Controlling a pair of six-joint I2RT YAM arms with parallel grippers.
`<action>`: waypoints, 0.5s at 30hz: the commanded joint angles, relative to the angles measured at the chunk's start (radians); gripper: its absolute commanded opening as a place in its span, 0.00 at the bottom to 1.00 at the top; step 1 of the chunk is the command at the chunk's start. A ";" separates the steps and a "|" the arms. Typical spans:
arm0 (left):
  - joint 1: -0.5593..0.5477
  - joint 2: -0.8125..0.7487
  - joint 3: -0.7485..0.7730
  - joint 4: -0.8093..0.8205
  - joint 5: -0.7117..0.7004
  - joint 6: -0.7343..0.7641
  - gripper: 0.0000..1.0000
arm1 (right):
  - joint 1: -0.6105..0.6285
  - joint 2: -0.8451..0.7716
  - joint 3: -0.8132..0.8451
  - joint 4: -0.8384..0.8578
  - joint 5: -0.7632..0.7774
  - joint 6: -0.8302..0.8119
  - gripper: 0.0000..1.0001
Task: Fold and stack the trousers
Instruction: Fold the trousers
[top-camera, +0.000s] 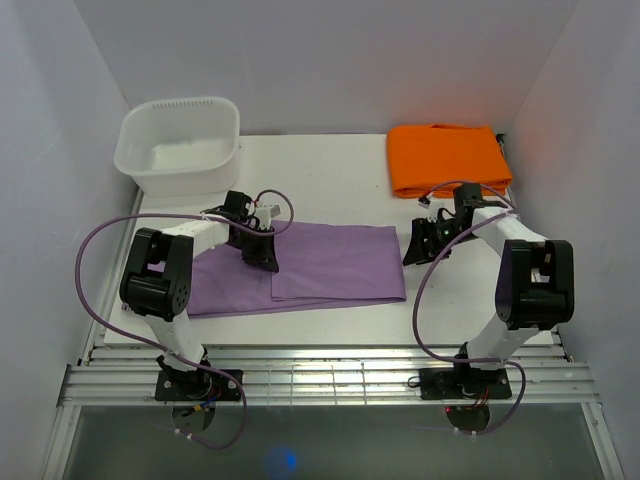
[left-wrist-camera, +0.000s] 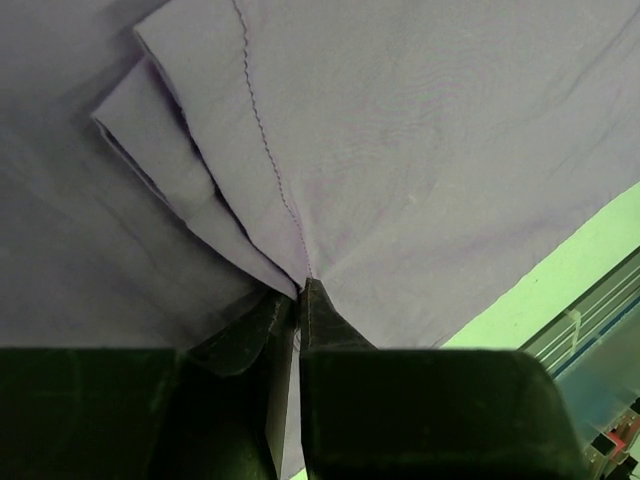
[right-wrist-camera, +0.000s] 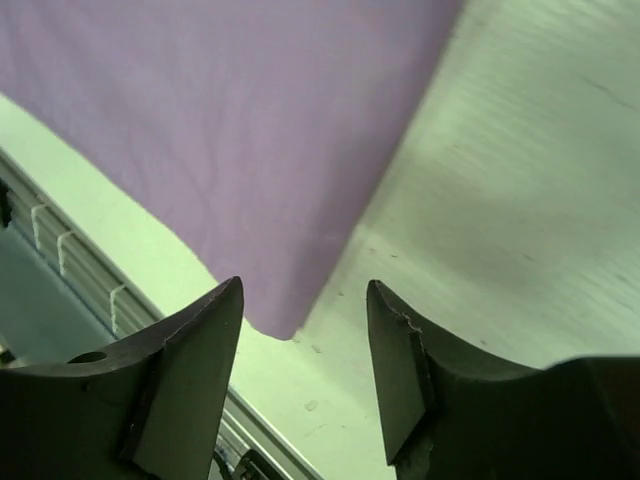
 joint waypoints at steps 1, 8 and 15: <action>0.008 -0.028 -0.014 -0.022 -0.008 0.011 0.20 | -0.027 -0.009 -0.053 0.062 0.083 0.013 0.60; 0.010 -0.021 -0.026 -0.027 -0.027 0.015 0.37 | -0.028 0.132 -0.068 0.200 0.035 0.116 0.61; 0.011 -0.012 -0.020 -0.026 -0.028 0.014 0.38 | -0.006 0.237 -0.068 0.299 0.003 0.196 0.59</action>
